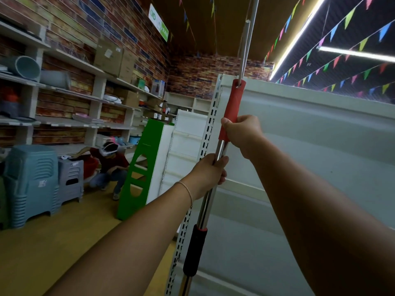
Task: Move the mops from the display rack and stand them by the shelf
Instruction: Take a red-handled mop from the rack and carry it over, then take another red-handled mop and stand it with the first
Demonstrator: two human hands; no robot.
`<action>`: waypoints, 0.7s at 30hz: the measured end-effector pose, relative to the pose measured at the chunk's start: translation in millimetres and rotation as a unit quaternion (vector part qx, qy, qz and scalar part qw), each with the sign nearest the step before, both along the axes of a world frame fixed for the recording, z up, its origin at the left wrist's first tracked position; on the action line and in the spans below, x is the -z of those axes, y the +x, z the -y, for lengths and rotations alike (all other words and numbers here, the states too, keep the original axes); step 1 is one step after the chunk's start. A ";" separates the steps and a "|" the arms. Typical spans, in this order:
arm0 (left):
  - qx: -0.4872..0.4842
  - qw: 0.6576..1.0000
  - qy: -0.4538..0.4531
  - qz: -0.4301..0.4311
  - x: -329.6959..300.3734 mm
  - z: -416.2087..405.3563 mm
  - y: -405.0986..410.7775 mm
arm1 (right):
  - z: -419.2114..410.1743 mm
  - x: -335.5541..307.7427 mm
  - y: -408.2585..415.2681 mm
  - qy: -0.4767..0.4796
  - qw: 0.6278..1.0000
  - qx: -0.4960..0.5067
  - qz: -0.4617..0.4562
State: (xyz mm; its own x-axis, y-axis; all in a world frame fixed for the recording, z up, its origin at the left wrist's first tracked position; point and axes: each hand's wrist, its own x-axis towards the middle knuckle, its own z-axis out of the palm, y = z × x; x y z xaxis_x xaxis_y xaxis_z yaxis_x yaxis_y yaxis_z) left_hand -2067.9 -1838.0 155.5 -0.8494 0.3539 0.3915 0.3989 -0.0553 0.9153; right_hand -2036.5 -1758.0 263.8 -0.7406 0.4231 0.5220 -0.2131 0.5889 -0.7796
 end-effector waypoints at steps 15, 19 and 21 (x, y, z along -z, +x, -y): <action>-0.104 0.867 -0.402 -0.277 -9.3 51.2 27.3 | -20.0 45.7 97.6 0.024 0.987 0.124 0.097; -0.082 0.841 -0.407 -0.348 0.3 53.5 53.4 | -33.3 64.4 145.3 0.053 0.982 0.143 0.114; -0.041 0.850 -0.386 -0.356 8.3 47.8 66.9 | -35.9 77.5 171.7 0.080 0.974 0.165 0.133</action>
